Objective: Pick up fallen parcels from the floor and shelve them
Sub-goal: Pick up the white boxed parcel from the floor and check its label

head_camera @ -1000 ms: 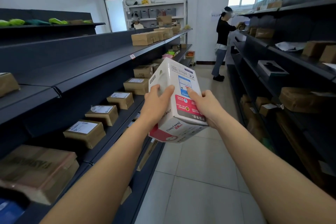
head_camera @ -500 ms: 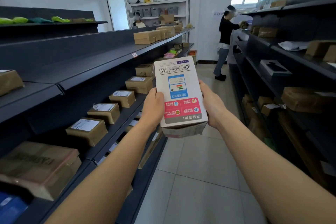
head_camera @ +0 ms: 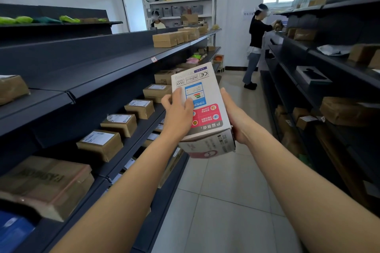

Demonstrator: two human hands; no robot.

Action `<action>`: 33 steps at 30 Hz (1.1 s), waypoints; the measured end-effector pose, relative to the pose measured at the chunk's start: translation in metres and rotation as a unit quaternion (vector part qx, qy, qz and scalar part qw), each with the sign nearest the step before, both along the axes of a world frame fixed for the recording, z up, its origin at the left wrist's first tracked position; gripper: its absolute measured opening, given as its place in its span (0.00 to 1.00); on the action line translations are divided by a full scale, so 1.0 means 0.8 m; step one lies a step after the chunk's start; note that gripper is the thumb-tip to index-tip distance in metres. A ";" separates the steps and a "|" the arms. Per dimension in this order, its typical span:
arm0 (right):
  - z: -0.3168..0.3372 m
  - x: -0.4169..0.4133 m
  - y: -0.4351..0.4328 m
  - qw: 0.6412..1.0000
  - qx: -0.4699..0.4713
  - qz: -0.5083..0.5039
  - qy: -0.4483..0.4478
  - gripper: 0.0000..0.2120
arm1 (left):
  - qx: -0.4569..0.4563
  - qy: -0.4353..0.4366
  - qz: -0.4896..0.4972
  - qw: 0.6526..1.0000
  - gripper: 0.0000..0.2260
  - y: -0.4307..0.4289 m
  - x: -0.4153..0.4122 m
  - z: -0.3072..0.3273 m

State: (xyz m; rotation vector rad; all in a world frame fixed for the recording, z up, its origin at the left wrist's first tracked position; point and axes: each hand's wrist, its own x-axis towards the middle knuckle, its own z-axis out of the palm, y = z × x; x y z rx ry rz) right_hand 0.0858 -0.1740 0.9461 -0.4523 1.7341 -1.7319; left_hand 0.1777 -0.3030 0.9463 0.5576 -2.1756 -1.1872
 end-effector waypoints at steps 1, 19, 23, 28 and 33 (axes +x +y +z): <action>-0.002 0.001 0.001 1.000 0.008 0.000 -0.002 0.34 | -0.011 -0.015 0.000 1.000 0.18 -0.001 -0.001 0.001; -0.015 0.009 0.004 0.990 0.099 -0.085 0.050 0.22 | 0.109 -0.150 -0.038 0.982 0.42 -0.002 0.007 0.001; -0.018 0.007 0.003 0.988 0.103 -0.090 0.073 0.21 | 0.142 -0.136 -0.054 0.979 0.34 -0.003 0.008 0.000; -0.020 -0.001 0.008 0.988 0.077 -0.089 0.095 0.13 | 0.168 -0.101 -0.060 0.979 0.22 -0.001 0.007 -0.009; -0.022 -0.005 0.008 0.992 0.028 -0.058 0.110 0.10 | 0.193 -0.081 -0.026 0.977 0.19 -0.003 -0.002 -0.020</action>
